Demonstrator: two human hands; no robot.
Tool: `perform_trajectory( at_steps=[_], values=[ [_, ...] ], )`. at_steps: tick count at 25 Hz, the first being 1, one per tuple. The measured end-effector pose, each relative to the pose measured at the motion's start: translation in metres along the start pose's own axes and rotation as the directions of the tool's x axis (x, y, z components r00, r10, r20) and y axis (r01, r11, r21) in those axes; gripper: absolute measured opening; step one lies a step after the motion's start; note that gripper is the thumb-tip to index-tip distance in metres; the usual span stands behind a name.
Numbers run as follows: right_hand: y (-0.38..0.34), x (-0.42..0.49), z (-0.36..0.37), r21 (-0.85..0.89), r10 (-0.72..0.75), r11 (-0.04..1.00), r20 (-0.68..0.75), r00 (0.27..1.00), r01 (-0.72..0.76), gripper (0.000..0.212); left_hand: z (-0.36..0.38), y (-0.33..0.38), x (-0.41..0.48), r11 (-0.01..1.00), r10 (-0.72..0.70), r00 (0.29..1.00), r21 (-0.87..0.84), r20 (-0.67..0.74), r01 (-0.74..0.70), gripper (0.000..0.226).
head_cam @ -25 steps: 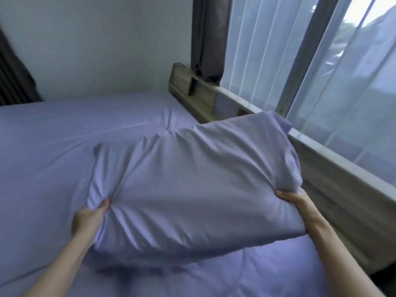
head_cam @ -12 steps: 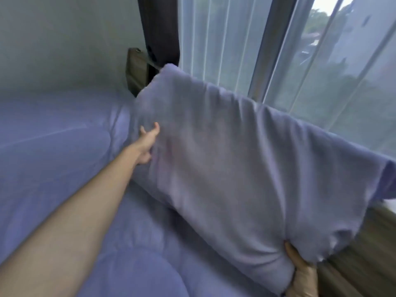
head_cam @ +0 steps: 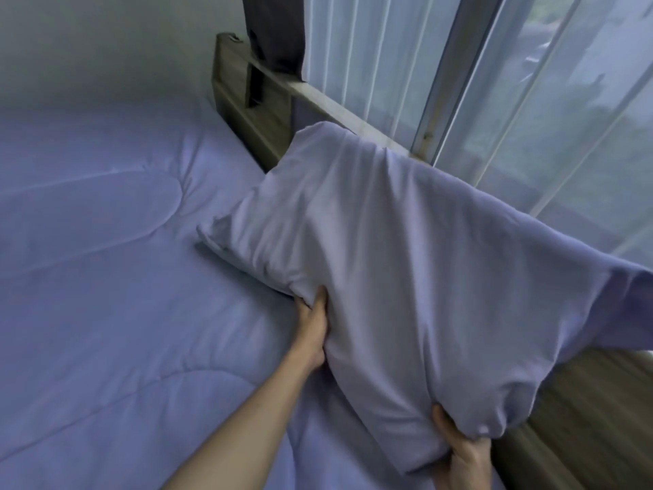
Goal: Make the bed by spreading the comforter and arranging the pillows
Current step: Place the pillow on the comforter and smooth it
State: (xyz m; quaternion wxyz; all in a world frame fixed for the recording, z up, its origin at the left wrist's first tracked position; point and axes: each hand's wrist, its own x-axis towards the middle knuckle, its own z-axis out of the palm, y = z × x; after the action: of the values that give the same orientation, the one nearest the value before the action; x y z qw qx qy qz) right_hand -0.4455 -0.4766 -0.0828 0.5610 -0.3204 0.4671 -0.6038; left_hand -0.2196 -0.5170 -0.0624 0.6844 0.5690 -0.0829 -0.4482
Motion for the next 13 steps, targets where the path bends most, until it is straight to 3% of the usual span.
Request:
perform_trajectory(
  at_steps=[3, 5, 6, 7, 9, 10, 12, 13],
  values=[
    [0.019, 0.013, -0.019, -0.023, 0.065, 0.998, -0.011, 0.998, -0.065, 0.054, -0.006, -0.018, 0.007, 0.997, -0.025, 1.000, -0.076, 0.010, 0.026, 0.056],
    [0.055, 0.032, -0.042, -0.039, 0.141, 0.990, 0.059, 0.988, -0.139, 0.025, -0.018, -0.031, 0.012, 0.997, -0.032, 0.999, -0.077, 0.012, 0.033, 0.052],
    [0.070, 0.035, -0.057, -0.078, 0.107, 0.992, 0.064, 0.992, -0.102, 0.034, -0.023, -0.035, 0.013, 0.998, -0.034, 0.999, -0.045, 0.015, 0.034, 0.051],
    [0.077, 0.033, -0.071, -0.114, 0.132, 0.986, 0.053, 0.990, -0.125, 0.057, -0.027, -0.037, 0.016, 1.000, -0.025, 1.000, 0.017, -0.012, 0.025, 0.050],
    [0.059, 0.020, -0.056, -0.045, 0.207, 0.978, 0.046, 0.977, -0.205, 0.038, -0.026, -0.034, 0.019, 0.983, -0.010, 0.994, 0.182, -0.110, 0.030, 0.047],
    [0.043, 0.010, -0.043, -0.075, 0.205, 0.977, 0.041, 0.978, -0.201, 0.047, -0.027, -0.033, 0.018, 0.959, 0.011, 0.987, 0.282, -0.160, 0.035, 0.046],
    [0.021, 0.000, -0.031, -0.090, 0.146, 0.986, 0.065, 0.987, -0.140, 0.067, -0.024, -0.026, 0.003, 0.826, 0.121, 0.978, 0.563, -0.169, -0.005, 0.051],
    [0.015, -0.003, -0.027, -0.107, 0.110, 0.989, 0.091, 0.990, -0.100, 0.073, -0.020, -0.022, -0.009, 0.699, 0.180, 0.974, 0.715, -0.139, -0.027, 0.056]
  ],
)
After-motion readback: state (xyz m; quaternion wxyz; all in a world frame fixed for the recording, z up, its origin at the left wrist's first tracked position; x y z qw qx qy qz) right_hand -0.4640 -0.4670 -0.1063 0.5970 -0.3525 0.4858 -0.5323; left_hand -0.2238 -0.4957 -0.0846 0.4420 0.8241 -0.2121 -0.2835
